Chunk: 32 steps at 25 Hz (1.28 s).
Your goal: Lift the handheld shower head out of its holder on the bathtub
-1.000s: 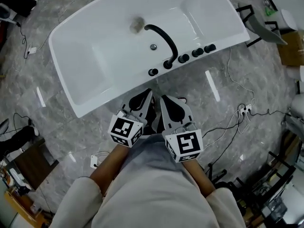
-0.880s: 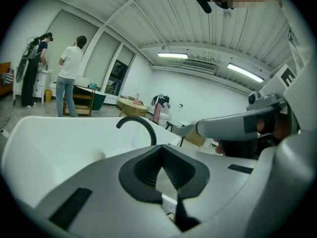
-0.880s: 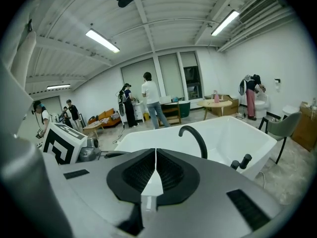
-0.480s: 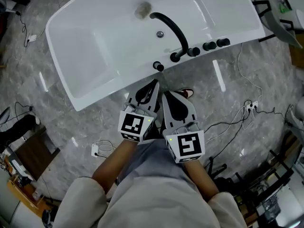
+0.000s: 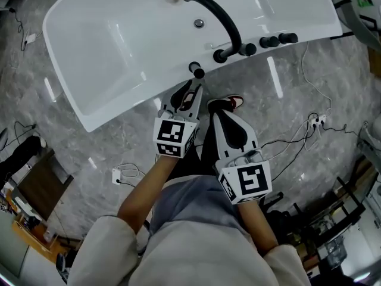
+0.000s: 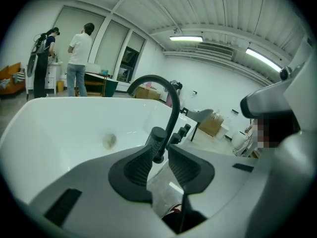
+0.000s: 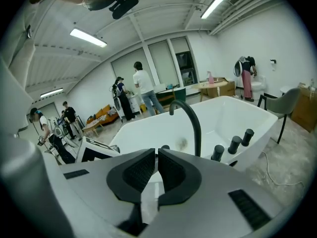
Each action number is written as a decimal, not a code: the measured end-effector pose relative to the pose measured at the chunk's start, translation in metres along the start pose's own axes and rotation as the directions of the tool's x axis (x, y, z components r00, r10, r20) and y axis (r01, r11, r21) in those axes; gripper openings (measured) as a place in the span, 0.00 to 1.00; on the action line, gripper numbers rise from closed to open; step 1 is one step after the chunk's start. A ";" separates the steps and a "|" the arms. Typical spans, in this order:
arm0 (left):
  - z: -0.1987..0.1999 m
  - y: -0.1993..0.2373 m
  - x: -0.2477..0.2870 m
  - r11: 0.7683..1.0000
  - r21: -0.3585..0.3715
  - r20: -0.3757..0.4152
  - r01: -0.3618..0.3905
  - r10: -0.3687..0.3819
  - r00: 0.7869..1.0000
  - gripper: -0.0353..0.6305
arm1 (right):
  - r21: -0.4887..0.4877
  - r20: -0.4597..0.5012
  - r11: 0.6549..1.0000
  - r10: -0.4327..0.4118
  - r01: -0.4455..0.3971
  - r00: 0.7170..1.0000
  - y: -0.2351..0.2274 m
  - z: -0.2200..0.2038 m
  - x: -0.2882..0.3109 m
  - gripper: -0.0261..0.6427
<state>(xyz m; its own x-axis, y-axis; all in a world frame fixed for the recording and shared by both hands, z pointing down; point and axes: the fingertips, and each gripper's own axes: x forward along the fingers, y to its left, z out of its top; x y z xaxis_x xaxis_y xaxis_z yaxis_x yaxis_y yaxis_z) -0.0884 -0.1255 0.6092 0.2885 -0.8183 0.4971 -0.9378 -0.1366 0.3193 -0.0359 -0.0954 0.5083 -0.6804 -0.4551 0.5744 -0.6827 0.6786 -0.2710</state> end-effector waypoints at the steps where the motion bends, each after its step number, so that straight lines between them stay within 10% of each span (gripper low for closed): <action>1: -0.003 0.004 0.005 1.000 -0.006 -0.004 -0.012 0.012 1.000 0.20 | 0.006 -0.008 1.000 -0.004 0.004 1.000 -0.002 -0.004 0.000 0.07; 32: -0.080 0.045 0.106 0.998 0.031 -0.166 -0.055 0.060 0.984 0.29 | 0.077 -0.150 0.997 0.000 0.012 0.989 -0.018 -0.060 -0.002 0.07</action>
<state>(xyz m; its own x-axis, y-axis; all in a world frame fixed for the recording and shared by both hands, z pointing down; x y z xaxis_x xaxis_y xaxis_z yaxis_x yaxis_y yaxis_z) -0.0850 -0.1737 0.7407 0.2602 -0.7212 0.6420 -0.9577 -0.1083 0.2665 -0.0063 -0.0717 0.5586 -0.6329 -0.3636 0.6835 -0.7090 0.6269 -0.3230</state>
